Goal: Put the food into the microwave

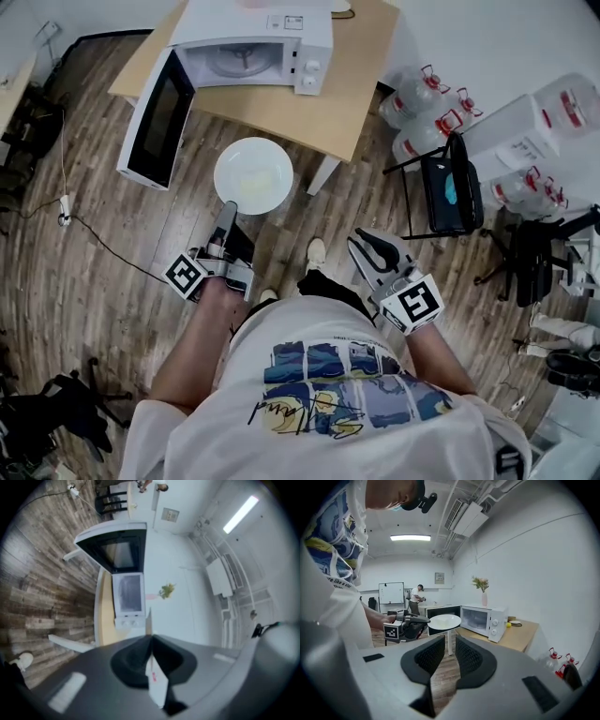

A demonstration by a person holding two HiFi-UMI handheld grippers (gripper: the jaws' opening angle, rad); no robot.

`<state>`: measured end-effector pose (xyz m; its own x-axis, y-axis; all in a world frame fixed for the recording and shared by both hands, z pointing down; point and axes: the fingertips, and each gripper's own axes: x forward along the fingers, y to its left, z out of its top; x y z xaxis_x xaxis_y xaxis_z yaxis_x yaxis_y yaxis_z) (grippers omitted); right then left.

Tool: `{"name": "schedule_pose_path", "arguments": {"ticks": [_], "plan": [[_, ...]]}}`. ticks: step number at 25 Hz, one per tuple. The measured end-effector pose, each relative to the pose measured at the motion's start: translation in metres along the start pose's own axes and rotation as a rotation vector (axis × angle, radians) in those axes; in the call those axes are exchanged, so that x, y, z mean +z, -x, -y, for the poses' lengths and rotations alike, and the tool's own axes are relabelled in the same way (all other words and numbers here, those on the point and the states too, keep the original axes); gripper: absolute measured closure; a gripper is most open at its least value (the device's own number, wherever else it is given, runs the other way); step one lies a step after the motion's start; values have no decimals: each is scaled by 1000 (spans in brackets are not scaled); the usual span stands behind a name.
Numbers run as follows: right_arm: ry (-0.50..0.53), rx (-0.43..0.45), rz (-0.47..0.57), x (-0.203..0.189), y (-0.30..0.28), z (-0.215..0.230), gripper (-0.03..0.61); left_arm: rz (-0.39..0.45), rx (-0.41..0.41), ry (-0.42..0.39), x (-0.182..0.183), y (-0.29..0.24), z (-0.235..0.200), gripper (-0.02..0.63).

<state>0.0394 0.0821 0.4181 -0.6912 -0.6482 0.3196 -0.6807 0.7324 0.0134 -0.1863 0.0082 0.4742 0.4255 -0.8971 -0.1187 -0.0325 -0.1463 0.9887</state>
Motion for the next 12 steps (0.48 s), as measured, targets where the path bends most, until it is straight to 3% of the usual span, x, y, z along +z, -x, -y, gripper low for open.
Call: {"name": "schedule_pose_path", "arguments": {"ticks": [12], "plan": [[35, 104, -24, 5, -30, 155, 497, 188, 11, -59, 43, -128, -34, 598]]}}
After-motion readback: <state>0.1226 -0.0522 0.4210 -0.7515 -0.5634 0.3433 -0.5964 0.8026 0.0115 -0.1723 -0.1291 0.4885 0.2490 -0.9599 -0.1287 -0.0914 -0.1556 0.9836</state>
